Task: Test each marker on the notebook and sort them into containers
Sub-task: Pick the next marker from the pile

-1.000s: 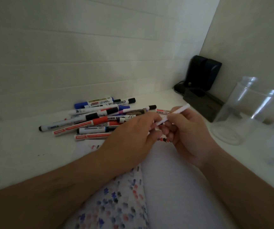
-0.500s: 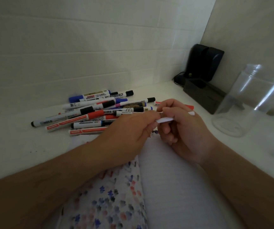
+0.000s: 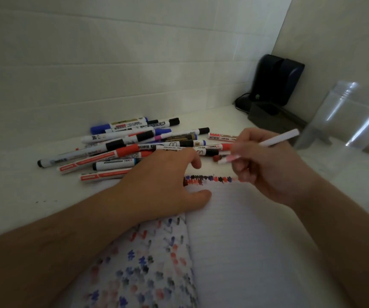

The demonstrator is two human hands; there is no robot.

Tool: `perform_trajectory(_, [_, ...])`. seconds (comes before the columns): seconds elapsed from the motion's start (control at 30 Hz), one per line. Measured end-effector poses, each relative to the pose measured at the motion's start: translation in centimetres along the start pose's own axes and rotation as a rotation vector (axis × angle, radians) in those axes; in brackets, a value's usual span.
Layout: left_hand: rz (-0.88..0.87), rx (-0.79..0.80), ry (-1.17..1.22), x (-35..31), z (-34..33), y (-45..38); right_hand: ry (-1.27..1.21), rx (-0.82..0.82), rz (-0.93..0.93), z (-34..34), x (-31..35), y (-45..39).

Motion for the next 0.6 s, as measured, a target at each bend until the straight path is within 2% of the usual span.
perform_trajectory(0.13, [-0.021,-0.015,-0.123,-0.4,-0.3,-0.4,0.439,-0.005,0.059,-1.6,-0.7,0.2])
perform_trajectory(0.2, [-0.018,-0.01,-0.138,-0.3,-0.4,-0.6,0.543,-0.029,0.055,-1.7,-0.9,0.2])
perform_trajectory(0.37, [-0.026,-0.021,-0.151,-0.2,-0.6,-0.8,0.464,-0.07,0.014,-1.7,-1.5,0.1])
perform_trajectory(0.6, [-0.022,-0.018,-0.163,-0.1,-0.7,-0.9,0.5,-0.071,0.005,-1.7,-1.7,0.0])
Point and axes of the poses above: each hand's wrist, its own y-axis away from the middle knuckle, its own z-axis out of the back of the hand, x = y × z, the point moved 6 cm from there along -y, towards the middle knuckle, and after that the axes turned 7 degrees about z, right-handed, at the moved point
